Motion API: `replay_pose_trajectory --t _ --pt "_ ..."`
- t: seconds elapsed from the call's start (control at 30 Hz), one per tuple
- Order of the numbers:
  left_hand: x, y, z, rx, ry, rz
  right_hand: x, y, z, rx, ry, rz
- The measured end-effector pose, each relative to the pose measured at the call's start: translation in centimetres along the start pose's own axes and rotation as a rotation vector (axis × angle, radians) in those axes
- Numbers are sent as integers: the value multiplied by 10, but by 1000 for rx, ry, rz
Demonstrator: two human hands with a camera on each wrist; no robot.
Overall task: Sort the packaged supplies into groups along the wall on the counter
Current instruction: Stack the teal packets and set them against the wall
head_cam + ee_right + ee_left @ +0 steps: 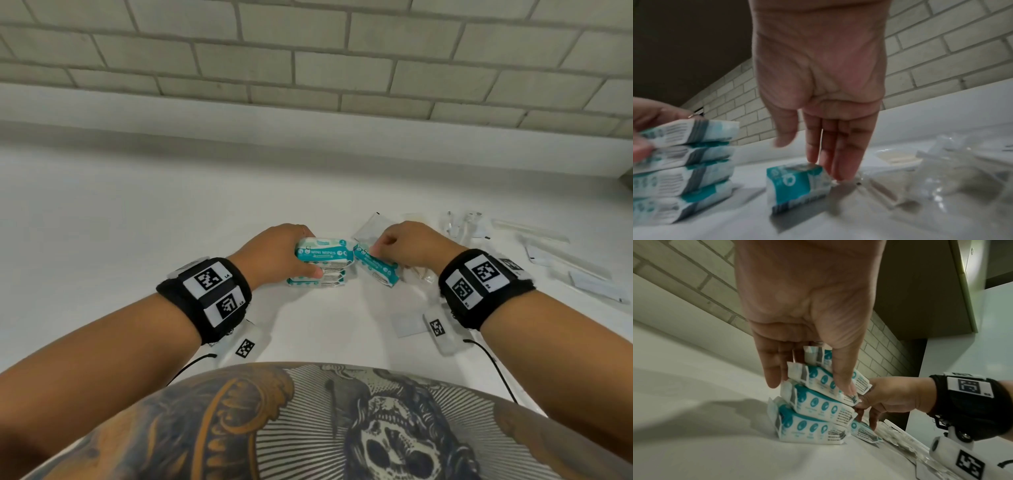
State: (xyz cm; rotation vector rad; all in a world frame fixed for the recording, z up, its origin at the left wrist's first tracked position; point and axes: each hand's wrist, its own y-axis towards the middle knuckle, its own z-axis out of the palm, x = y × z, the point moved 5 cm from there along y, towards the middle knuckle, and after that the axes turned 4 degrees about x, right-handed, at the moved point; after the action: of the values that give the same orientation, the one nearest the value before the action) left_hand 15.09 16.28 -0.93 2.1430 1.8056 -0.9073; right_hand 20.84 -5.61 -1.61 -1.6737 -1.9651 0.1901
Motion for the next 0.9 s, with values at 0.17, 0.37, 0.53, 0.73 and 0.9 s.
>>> replay_pose_trajectory --t 0.17,0.37,0.53,0.73,0.9 --pt "3 0 1 3 -3 -20 11 -1 0 -34 -205 -39" --pt "16 -6 -3 27 -101 -57 37 -9 -46 -221 -205 -105" --pt "21 -11 -7 2 -132 -71 29 -5 11 55 -359 -39" --pt "20 -12 -11 -35 -51 -118 19 -4 -17 -116 -245 -50" --pt "20 -14 -16 -86 -334 -187 77 -38 -57 -221 -89 -385"
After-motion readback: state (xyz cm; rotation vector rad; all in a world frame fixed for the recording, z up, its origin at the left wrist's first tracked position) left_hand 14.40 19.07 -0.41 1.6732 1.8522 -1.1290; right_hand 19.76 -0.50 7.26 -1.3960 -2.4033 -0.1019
